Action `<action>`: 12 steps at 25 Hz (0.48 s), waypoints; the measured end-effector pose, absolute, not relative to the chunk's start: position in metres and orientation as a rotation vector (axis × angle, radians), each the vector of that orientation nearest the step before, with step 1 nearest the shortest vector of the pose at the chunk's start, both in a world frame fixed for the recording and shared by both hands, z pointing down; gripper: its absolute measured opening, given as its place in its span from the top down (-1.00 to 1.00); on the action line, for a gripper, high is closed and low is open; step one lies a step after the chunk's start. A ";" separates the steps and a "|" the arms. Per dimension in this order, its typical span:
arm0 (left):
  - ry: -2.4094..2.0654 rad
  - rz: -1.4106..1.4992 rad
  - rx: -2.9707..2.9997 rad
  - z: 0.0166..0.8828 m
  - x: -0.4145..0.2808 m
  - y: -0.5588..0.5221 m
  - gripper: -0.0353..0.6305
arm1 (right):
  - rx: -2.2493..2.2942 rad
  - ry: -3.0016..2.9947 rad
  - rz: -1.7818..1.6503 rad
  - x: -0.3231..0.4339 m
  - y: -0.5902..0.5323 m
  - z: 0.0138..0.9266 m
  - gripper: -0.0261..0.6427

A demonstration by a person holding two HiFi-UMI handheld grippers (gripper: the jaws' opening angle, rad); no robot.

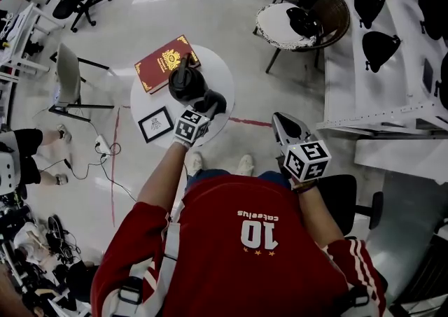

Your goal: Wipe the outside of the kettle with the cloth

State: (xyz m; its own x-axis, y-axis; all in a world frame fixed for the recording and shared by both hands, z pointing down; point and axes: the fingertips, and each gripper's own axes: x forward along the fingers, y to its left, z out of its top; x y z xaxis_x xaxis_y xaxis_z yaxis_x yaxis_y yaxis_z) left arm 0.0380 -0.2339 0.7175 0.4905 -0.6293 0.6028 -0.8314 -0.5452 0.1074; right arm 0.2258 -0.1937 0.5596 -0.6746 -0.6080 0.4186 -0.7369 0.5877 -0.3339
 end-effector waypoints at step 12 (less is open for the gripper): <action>-1.231 0.629 2.431 0.666 0.035 -0.231 0.76 | 1.088 -2.618 0.673 0.183 -0.202 0.532 0.87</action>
